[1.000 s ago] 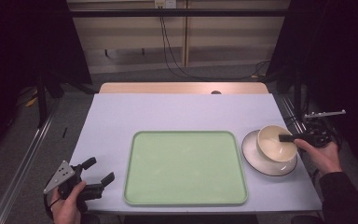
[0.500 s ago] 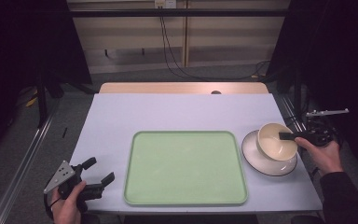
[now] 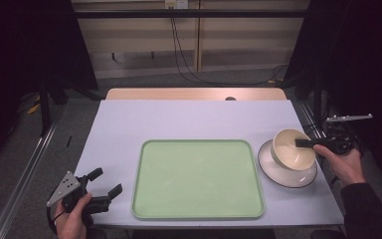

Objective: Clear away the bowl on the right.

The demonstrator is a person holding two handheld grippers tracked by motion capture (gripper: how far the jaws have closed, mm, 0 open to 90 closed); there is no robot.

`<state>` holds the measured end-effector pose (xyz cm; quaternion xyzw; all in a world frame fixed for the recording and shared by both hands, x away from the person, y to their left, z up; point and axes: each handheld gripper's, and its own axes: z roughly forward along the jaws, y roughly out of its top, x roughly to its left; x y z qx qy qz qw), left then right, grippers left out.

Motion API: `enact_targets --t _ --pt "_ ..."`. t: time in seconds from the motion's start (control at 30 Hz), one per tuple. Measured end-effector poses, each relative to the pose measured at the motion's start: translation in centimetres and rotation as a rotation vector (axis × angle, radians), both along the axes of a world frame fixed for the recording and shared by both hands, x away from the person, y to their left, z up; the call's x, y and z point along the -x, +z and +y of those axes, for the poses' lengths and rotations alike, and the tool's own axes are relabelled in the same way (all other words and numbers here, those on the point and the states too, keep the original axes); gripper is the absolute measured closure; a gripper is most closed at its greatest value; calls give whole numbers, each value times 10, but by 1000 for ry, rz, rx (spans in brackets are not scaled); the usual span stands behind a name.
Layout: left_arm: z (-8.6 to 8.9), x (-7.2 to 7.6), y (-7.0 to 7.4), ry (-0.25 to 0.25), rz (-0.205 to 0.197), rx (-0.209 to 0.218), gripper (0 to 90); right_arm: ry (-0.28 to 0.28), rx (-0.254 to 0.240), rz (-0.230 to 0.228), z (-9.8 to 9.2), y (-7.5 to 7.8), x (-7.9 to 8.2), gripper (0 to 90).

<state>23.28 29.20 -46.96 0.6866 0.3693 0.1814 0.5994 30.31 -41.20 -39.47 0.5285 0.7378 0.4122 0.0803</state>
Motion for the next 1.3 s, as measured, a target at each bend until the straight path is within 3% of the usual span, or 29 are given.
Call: enact_targets --t 0.23,0.73,1.3 --pt "0 0 0 -5 2 -5 15 41 -7 -11 9 5 -1 833" --pt "0 0 0 2 0 -4 15 80 10 -8 31 13 -12 834" --pt "0 -1 0 -7 0 -8 15 112 -14 -14 52 25 -27 834"
